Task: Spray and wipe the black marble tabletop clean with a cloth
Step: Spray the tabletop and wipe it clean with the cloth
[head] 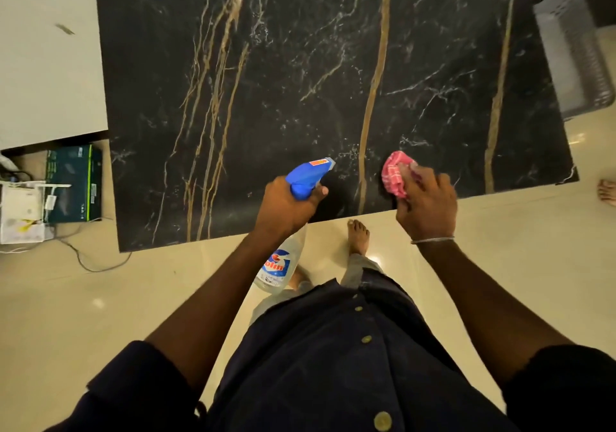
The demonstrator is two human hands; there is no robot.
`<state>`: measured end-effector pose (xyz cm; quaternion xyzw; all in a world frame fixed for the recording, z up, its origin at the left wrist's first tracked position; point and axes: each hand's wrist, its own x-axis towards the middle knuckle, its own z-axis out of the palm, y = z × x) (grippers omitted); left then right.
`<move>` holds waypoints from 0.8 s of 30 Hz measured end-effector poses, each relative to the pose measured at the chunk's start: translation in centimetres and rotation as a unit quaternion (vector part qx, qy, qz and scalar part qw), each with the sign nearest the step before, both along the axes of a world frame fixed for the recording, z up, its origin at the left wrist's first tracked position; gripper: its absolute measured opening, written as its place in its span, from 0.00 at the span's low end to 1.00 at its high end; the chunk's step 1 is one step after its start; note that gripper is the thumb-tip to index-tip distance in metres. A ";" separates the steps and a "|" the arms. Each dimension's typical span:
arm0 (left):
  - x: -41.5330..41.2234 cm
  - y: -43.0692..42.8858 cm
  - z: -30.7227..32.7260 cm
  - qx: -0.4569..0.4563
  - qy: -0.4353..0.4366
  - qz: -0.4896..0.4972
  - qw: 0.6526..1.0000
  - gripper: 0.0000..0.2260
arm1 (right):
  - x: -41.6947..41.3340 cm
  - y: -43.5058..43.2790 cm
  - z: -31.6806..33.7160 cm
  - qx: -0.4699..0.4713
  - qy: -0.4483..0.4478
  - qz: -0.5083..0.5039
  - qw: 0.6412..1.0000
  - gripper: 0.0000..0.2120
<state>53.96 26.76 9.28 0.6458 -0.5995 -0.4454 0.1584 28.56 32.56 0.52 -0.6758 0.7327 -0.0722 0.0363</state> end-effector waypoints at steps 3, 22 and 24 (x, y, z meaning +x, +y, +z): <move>-3.0 -1.6 0.3 0.014 0.001 -0.002 1.000 0.08 | -5.6 -0.2 -0.2 -0.006 0.004 -0.061 0.998 0.25; -4.9 -6.7 2.0 -0.013 0.033 0.107 0.994 0.05 | -10.8 -8.7 0.3 -0.003 -0.051 -0.336 0.940 0.27; -3.9 -7.3 2.4 -0.015 0.039 0.120 0.992 0.06 | -8.8 -11.1 0.3 0.018 -0.043 -0.313 0.949 0.28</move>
